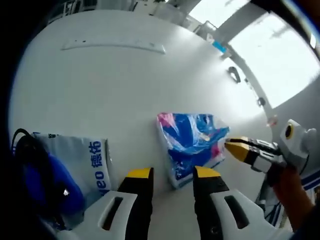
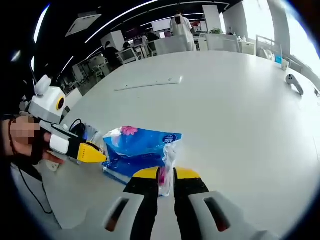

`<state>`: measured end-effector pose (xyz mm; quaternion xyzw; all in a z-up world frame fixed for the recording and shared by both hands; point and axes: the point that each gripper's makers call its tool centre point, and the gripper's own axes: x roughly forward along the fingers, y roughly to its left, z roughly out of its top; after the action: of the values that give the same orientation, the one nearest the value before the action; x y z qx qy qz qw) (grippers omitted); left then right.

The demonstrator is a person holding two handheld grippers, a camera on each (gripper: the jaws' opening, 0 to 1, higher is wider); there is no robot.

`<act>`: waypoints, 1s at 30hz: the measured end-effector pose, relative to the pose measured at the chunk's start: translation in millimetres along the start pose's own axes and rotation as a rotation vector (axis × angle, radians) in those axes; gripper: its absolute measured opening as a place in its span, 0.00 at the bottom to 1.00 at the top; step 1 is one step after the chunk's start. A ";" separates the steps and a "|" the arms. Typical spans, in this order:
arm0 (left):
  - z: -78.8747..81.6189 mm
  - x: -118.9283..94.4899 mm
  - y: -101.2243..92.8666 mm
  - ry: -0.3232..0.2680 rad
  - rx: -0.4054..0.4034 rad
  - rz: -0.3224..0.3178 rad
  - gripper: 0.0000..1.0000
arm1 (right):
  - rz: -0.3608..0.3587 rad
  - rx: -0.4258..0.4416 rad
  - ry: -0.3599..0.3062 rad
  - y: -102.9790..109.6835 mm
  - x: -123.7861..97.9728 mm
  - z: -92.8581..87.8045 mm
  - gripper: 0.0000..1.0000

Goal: Arrange the tabletop items into an orderly group along one side of the table until the central work area is clear of visible clutter.

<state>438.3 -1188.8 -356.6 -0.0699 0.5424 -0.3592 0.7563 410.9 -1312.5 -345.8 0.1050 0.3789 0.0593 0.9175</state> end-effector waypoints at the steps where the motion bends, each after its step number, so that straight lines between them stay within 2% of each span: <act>1: 0.7 -0.9 0.0 -0.004 0.003 0.000 0.28 | -0.002 -0.002 -0.002 -0.3 -0.1 0.5 0.08; 5: 2.2 -5.6 -1.8 -0.013 0.031 -0.009 0.29 | -0.005 -0.005 -0.004 0.4 -2.4 1.6 0.08; 10: 9.7 -11.0 -7.4 -0.048 0.045 -0.032 0.35 | -0.008 -0.009 -0.017 1.9 -4.8 5.2 0.08; 16: 14.1 -19.3 -11.7 -0.065 0.070 -0.053 0.42 | -0.015 -0.013 -0.032 3.1 -8.9 8.9 0.09; 18: 17.0 -21.8 -17.4 -0.077 0.088 -0.085 0.45 | -0.022 -0.017 -0.037 3.0 -10.8 9.9 0.11; 20: 17.3 -24.0 -17.7 -0.075 0.100 -0.082 0.47 | -0.020 -0.015 -0.046 5.1 -13.2 12.3 0.12; 22: 23.2 -27.1 -25.5 -0.111 0.130 -0.124 0.49 | -0.021 -0.022 -0.061 6.9 -15.3 15.6 0.14; 23: 21.0 -29.0 -25.1 -0.096 0.124 -0.121 0.50 | -0.022 -0.024 -0.061 7.4 -16.0 16.0 0.14; 30: 26.4 -36.9 -29.0 -0.113 0.162 -0.139 0.53 | -0.024 -0.037 -0.077 12.9 -22.3 22.7 0.17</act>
<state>442.1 -1194.7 -303.2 -0.0662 0.4617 -0.4491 0.7621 410.9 -1307.5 -311.7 0.0856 0.3433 0.0513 0.9339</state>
